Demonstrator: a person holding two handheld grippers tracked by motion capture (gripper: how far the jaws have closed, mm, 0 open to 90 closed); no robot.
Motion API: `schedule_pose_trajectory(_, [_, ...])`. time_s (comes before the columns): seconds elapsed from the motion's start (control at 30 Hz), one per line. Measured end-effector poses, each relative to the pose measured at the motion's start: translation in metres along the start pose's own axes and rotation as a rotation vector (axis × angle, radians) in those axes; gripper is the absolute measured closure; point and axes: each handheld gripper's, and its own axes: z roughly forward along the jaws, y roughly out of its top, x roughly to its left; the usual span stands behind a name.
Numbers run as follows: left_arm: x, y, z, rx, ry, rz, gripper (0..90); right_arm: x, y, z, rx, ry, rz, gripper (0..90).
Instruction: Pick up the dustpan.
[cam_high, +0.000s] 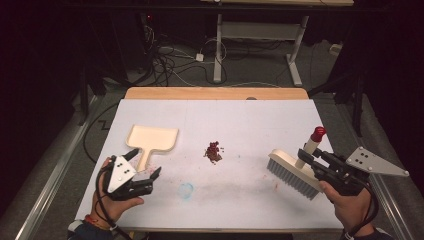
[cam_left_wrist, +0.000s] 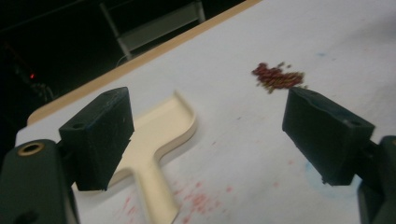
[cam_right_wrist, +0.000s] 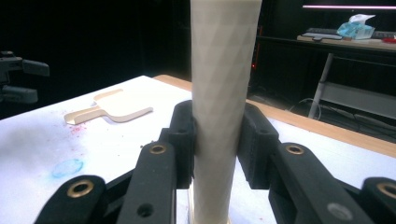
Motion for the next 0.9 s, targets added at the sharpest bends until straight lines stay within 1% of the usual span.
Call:
schedule_pose_trajectory(0.03, [0.004, -0.007, 0.001, 0.03, 0.015, 0.0, 16.2, 0.0, 0.0, 0.0, -0.001, 0.002, -0.001, 70.3])
schedule_pose_trajectory(0.07, [0.005, -0.011, 0.001, 0.047, 0.015, -0.005, 16.8, 0.0, 0.0, 0.0, -0.001, 0.002, -0.004, 70.3])
schedule_pose_trajectory(0.1, [0.007, -0.016, 0.003, 0.079, -0.001, -0.016, 19.6, 0.0, 0.0, 0.001, 0.003, 0.003, 0.0, 70.3])
schedule_pose_trajectory(0.13, [0.008, -0.02, 0.004, 0.1, -0.005, -0.013, 19.5, -0.001, -0.001, 0.001, 0.005, 0.003, 0.0, 70.3])
schedule_pose_trajectory(0.17, [0.008, -0.022, 0.004, 0.106, -0.001, -0.012, 19.6, -0.001, 0.0, 0.002, 0.005, 0.001, -0.002, 70.3])
schedule_pose_trajectory(0.2, [0.009, -0.023, 0.004, 0.111, -0.006, -0.018, 19.9, -0.001, 0.0, 0.002, 0.007, 0.002, -0.003, 70.3])
schedule_pose_trajectory(0.23, [0.01, -0.025, 0.004, 0.117, -0.013, -0.032, 19.9, -0.001, 0.0, 0.003, 0.004, 0.003, -0.005, 70.4])
schedule_pose_trajectory(0.27, [0.01, -0.026, 0.002, 0.119, -0.015, -0.038, 19.9, 0.0, 0.001, 0.004, 0.004, 0.006, -0.005, 70.3])
schedule_pose_trajectory(0.3, [0.01, -0.027, 0.002, 0.123, -0.013, -0.04, 20.0, 0.0, 0.001, 0.005, 0.003, 0.008, -0.01, 70.3])
schedule_pose_trajectory(0.37, [0.01, -0.029, 0.001, 0.14, -0.017, -0.031, 20.0, 0.0, 0.002, 0.007, 0.002, 0.011, -0.015, 70.4])
schedule_pose_trajectory(0.43, [0.009, -0.029, 0.003, 0.166, -0.025, -0.028, 19.9, 0.001, 0.001, 0.009, 0.004, 0.017, -0.018, 70.3])
schedule_pose_trajectory(0.47, [0.009, -0.028, 0.004, 0.169, -0.025, -0.032, 19.9, 0.001, 0.001, 0.009, 0.005, 0.019, -0.017, 70.3])
schedule_pose_trajectory(0.5, [0.008, -0.027, 0.004, 0.17, -0.025, -0.04, 19.9, 0.001, 0.001, 0.009, 0.005, 0.019, -0.017, 70.3])
schedule_pose_trajectory(0.57, [0.007, -0.024, 0.004, 0.187, -0.024, -0.067, 20.0, 0.001, 0.001, 0.01, 0.011, 0.02, -0.01, 70.3])
schedule_pose_trajectory(0.6, [0.006, -0.021, 0.003, 0.188, -0.027, -0.083, 19.9, 0.001, 0.001, 0.01, 0.01, 0.019, -0.011, 70.3])
schedule_pose_trajectory(0.67, [0.006, -0.015, 0.001, 0.189, -0.017, -0.1, 19.9, 0.001, 0.001, 0.01, 0.013, 0.017, -0.014, 70.3])
schedule_pose_trajectory(0.7, [0.006, -0.012, -0.002, 0.175, -0.023, -0.114, 19.9, 0.001, 0.001, 0.01, 0.014, 0.015, -0.013, 70.3])
schedule_pose_trajectory(0.73, [0.006, -0.012, -0.002, 0.175, -0.023, -0.114, 20.0, 0.001, 0.001, 0.01, 0.014, 0.015, -0.013, 70.3])
schedule_pose_trajectory(0.77, [0.006, -0.011, -0.001, 0.187, -0.004, -0.117, 20.0, 0.001, 0.001, 0.01, 0.011, 0.014, -0.019, 70.3])
schedule_pose_trajectory(0.83, [0.008, -0.011, 0.003, 0.204, 0.006, -0.127, 20.0, 0.002, 0.002, 0.01, 0.01, 0.017, -0.019, 70.3])
schedule_pose_trajectory(0.87, [0.01, -0.012, 0.006, 0.229, 0.012, -0.142, 20.0, 0.002, 0.002, 0.01, 0.01, 0.017, -0.019, 70.3])
schedule_pose_trajectory(0.9, [0.014, -0.011, 0.012, 0.283, 0.024, -0.155, 21.1, 0.003, 0.002, 0.01, 0.008, 0.016, -0.019, 70.3])
